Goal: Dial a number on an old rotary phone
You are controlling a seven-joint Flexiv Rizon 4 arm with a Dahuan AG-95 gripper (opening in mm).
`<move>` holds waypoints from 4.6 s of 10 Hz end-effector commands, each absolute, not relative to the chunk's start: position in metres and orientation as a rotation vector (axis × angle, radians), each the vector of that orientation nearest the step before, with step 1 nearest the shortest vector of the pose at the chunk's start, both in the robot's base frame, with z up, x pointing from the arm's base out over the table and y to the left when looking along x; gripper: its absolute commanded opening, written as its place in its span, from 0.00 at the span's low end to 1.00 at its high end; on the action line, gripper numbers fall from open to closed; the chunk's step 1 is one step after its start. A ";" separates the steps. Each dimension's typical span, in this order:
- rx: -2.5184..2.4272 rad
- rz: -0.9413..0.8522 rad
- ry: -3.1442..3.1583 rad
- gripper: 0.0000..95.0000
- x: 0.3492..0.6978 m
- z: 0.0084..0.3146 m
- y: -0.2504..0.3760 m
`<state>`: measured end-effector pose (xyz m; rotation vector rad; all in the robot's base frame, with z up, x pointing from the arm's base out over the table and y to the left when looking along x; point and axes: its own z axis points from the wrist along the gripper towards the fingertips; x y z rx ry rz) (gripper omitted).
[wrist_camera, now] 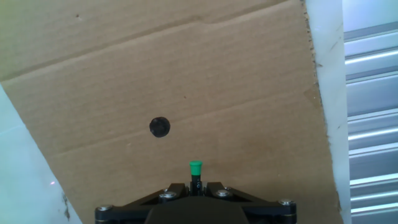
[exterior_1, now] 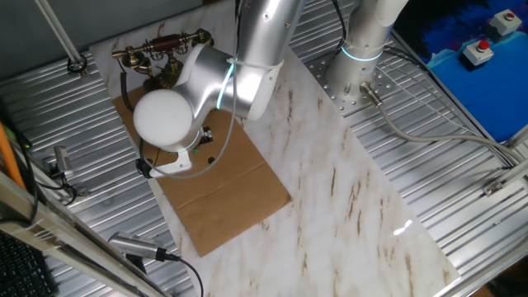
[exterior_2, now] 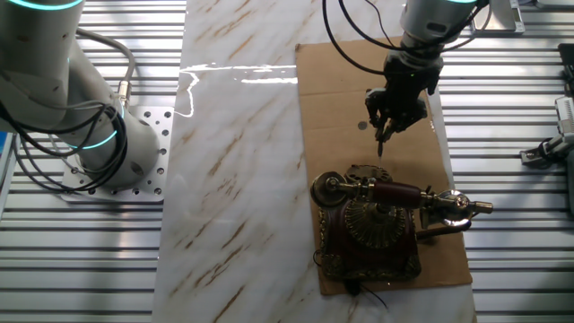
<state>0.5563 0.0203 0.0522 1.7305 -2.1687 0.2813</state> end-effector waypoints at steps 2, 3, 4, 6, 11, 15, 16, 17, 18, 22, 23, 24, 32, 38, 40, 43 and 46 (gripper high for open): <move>1.713 0.295 -2.161 0.00 0.556 0.052 0.022; 1.711 0.322 -2.148 0.00 0.556 0.052 0.022; 1.706 0.333 -2.145 0.00 0.556 0.052 0.021; 1.708 0.337 -2.144 0.00 0.557 0.051 0.016; 1.704 0.340 -2.153 0.00 0.556 0.051 0.011; 1.713 0.338 -2.150 0.00 0.558 0.050 0.009; 1.716 0.338 -2.148 0.00 0.558 0.050 0.008; 1.722 0.341 -2.142 0.00 0.559 0.049 0.008; 1.732 0.340 -2.138 0.00 0.560 0.049 0.008; 1.742 0.339 -2.138 0.00 0.562 0.047 0.005; 1.741 0.342 -2.142 0.00 0.561 0.046 0.005; 1.743 0.344 -2.143 0.00 0.561 0.046 0.004; 1.748 0.336 -2.160 0.00 0.564 0.041 -0.001; 1.758 0.309 -2.182 0.00 0.564 0.037 -0.005; 1.772 0.292 -2.191 0.00 0.562 0.036 -0.005; 1.797 0.270 -2.198 0.00 0.556 0.032 -0.007; 1.817 0.265 -2.197 0.00 0.553 0.030 -0.007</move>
